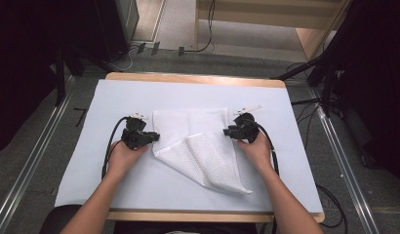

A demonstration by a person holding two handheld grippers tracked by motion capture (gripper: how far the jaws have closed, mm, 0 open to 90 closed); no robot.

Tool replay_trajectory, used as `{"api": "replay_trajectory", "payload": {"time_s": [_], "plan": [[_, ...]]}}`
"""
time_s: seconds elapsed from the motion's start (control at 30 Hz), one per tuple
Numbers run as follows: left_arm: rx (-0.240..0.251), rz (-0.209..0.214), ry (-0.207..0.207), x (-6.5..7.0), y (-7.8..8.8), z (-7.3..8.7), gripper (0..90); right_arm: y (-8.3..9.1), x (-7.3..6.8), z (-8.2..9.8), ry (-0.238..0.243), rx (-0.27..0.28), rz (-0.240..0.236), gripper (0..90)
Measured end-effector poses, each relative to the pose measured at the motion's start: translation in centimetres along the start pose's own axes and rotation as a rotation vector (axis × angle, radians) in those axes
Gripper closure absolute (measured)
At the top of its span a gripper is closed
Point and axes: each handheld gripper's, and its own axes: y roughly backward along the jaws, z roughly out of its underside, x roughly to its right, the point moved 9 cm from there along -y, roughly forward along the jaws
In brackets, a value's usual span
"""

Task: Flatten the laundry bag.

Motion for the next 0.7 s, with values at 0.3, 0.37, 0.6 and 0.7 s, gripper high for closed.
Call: {"api": "replay_trajectory", "payload": {"time_s": [0.3,0.37,0.6,0.7], "plan": [[0.001,0.061,0.042,-0.2,-0.4,-1.0,90.0,-0.1,0.1,-0.5,-0.003,-0.027,0.018,90.0],[0.016,0.055,0.044,-0.5,-0.6,-1.9,90.0,0.1,0.7,-1.0,-0.015,-0.011,0.026,90.0],[0.031,0.068,0.079,-2.6,-2.1,-4.7,90.0,-0.1,3.3,-2.1,-0.076,0.020,0.036,90.0],[0.021,0.083,0.105,-3.0,-2.9,-5.3,90.0,-0.2,4.0,-2.5,-0.081,0.030,0.047,90.0]]}}
